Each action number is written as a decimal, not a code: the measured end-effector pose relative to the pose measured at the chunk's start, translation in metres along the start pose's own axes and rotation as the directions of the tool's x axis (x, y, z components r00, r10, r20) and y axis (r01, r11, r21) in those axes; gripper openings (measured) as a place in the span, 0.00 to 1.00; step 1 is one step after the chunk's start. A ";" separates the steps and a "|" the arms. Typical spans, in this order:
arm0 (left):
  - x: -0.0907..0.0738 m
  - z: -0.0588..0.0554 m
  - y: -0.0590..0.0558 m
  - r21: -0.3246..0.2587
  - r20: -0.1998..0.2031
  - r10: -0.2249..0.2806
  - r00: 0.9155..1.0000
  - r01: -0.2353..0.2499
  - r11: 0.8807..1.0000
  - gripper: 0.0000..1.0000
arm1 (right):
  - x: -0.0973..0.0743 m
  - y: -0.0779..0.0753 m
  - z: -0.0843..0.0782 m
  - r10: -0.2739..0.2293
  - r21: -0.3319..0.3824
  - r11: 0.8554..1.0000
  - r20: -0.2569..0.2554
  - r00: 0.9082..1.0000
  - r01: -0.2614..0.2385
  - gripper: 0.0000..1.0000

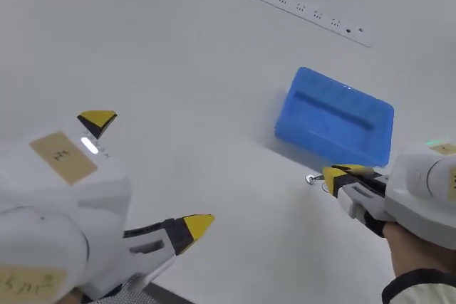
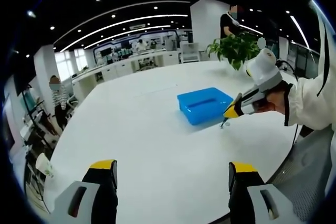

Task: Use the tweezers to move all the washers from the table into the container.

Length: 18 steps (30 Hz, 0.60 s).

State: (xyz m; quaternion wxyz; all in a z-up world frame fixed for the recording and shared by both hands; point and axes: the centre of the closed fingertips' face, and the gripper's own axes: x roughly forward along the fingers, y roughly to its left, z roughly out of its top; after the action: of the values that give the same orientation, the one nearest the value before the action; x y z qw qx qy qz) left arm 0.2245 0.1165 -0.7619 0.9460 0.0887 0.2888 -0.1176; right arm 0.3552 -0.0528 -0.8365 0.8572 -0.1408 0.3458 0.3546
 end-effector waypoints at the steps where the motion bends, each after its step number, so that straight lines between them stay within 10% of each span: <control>1: -0.001 0.001 0.000 0.002 0.002 0.003 1.000 -0.003 1.000 0.89 | 0.000 0.000 0.000 0.002 -0.001 1.000 -0.002 1.000 -0.002 0.03; 18: -0.018 0.010 -0.005 0.038 0.032 0.021 0.999 -0.023 0.999 0.91 | -0.009 -0.006 0.003 0.018 0.087 0.996 -0.021 1.000 -0.016 0.01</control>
State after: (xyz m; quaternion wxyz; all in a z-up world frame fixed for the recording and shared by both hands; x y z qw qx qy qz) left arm 0.2135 0.1128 -0.7443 0.9497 0.1084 0.2706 -0.1141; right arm 0.3563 -0.0602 -0.8280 0.8556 -0.1044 0.3713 0.3452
